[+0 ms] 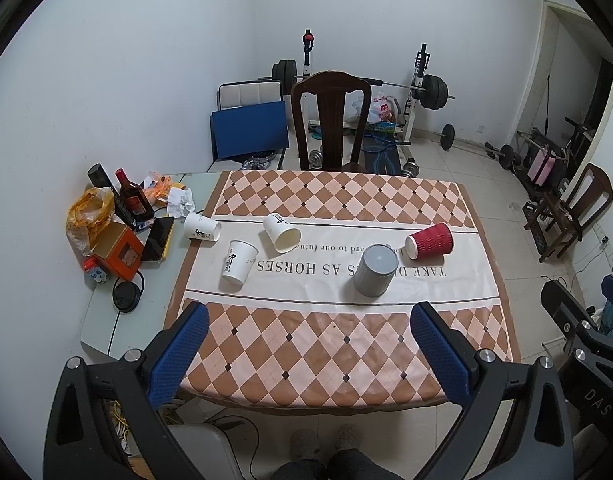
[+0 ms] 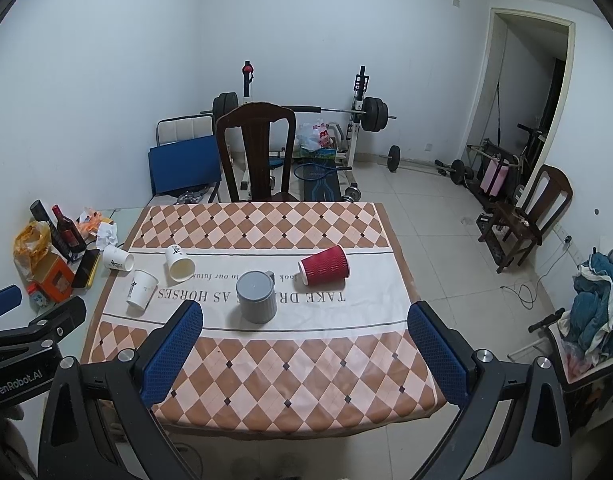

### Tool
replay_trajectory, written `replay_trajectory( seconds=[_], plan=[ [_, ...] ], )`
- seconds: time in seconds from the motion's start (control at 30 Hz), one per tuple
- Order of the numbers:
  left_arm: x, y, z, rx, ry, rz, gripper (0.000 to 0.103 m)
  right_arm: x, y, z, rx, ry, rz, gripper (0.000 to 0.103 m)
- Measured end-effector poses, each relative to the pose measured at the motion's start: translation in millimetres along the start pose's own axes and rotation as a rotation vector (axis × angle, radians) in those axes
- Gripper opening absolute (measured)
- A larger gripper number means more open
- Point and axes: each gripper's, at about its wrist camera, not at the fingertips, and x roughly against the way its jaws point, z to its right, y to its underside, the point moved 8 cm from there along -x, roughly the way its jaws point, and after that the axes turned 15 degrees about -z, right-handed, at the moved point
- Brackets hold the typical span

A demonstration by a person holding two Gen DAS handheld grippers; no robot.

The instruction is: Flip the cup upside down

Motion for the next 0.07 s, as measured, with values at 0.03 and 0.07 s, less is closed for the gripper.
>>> replay_trajectory(
  seconds=[0.03, 0.07],
  plan=[
    [-0.2, 0.0, 0.1, 0.000, 0.001, 0.000, 0.103, -0.9, -0.5, 0.3, -0.001, 0.004, 0.002, 0.103],
    [0.0, 0.0, -0.2, 0.001, -0.001, 0.000, 0.103, -1.0, -0.6, 0.3, 0.000, 0.004, 0.001, 0.103]
  ],
)
